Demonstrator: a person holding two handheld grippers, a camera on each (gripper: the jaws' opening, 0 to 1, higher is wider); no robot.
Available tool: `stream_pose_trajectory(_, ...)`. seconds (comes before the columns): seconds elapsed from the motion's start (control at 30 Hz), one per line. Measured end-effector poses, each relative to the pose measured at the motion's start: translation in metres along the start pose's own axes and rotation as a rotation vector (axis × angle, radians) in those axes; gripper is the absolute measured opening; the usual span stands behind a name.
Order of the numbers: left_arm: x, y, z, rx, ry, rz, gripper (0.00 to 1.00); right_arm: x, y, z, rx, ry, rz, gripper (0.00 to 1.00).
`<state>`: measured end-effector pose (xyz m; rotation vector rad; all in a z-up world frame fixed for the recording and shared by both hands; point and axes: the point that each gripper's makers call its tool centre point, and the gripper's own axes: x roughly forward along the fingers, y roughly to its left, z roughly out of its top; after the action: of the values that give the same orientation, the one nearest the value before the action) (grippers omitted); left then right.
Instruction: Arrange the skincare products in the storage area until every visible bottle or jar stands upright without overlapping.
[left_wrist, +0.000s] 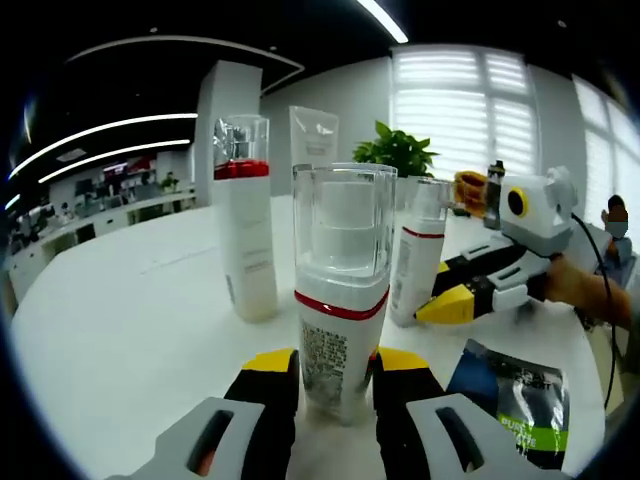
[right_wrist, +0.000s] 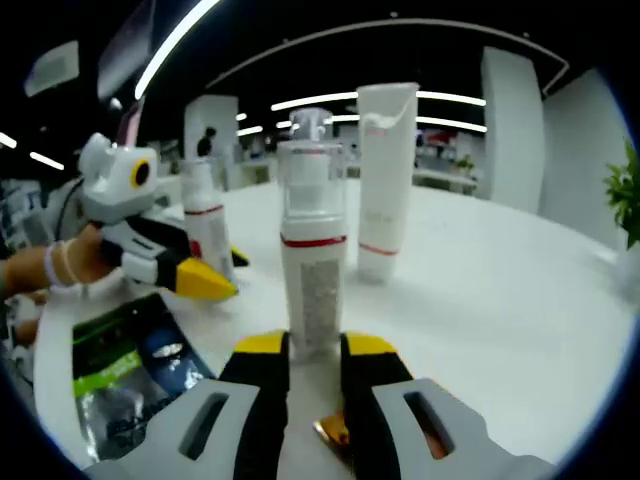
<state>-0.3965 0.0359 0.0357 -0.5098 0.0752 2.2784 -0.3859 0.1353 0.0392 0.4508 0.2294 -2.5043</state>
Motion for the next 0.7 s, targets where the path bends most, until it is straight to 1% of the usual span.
stream_pose_trajectory(0.1, 0.002, 0.001, 0.002, 0.008, -0.008, -0.005, 0.28, 0.003, -0.005, 0.001, -0.001, 0.006, -0.008, 0.17)
stream_pose_trajectory(0.17, 0.004, 0.001, 0.004, 0.033, -0.024, -0.017, 0.26, 0.005, -0.008, 0.002, 0.003, 0.010, -0.010, 0.17)
stream_pose_trajectory(0.4, 0.011, 0.002, 0.009, 0.047, -0.054, -0.034, 0.26, 0.011, -0.016, 0.003, 0.007, 0.009, -0.023, 0.17)
stream_pose_trajectory(0.63, 0.024, 0.003, 0.013, 0.062, -0.059, -0.017, 0.25, 0.019, -0.023, 0.005, 0.032, 0.005, -0.045, 0.17)
stream_pose_trajectory(0.7, 0.028, 0.003, 0.014, 0.081, -0.057, -0.005, 0.25, 0.021, -0.023, 0.006, 0.030, 0.006, -0.049, 0.17)
